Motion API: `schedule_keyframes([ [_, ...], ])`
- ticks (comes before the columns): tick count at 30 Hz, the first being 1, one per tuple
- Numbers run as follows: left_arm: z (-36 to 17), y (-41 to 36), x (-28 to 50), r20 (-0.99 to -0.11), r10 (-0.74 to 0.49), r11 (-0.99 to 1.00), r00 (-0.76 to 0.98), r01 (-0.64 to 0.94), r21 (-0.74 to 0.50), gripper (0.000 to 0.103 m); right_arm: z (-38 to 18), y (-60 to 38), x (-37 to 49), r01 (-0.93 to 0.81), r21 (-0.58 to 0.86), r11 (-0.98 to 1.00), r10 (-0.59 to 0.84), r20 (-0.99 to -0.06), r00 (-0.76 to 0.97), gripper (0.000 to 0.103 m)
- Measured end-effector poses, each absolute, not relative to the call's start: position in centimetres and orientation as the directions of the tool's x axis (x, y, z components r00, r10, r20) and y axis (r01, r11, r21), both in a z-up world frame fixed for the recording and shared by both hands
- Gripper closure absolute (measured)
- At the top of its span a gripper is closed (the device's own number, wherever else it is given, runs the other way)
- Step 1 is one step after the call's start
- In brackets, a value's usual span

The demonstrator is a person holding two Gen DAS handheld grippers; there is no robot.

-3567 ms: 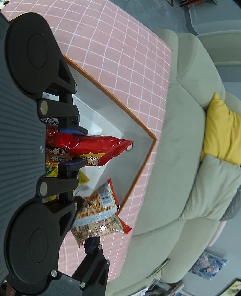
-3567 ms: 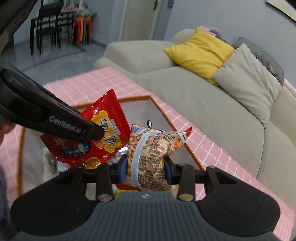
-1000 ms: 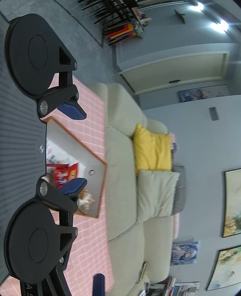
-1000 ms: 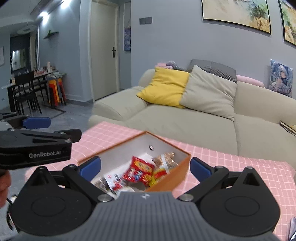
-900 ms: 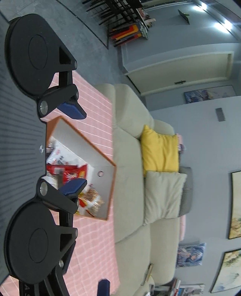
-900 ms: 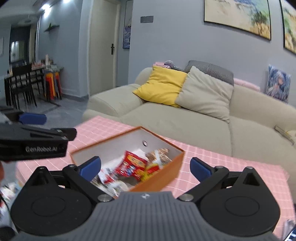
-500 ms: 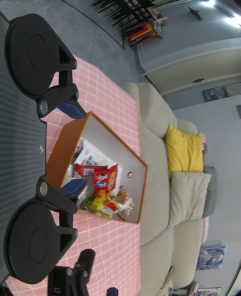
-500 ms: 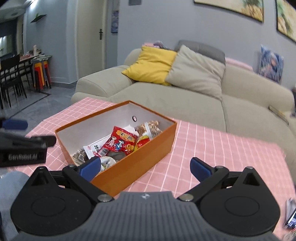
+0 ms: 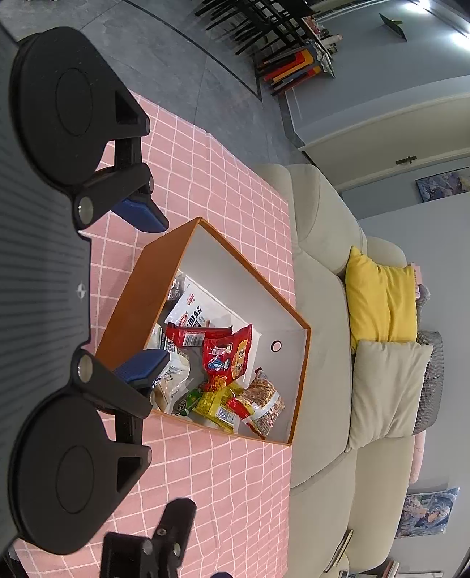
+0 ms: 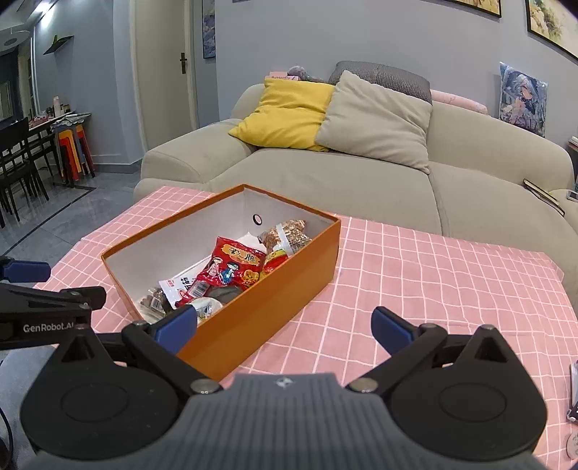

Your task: Organize snacks

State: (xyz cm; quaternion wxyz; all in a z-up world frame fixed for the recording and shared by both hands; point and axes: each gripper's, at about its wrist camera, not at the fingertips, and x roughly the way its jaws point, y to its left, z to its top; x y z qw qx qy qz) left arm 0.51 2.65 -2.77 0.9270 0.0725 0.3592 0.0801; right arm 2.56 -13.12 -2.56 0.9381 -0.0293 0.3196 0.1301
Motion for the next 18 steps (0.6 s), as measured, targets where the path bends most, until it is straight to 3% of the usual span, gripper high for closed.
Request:
schedule_keyframes([
  [18,-2.43,2.83,0.65,-0.654,0.202,0.978,0.729,-0.112,0.178,0.017,-2.75,-12.75,2.51,-0.292,0.043,0.955,0.256,-0.614,0.746,0.004],
])
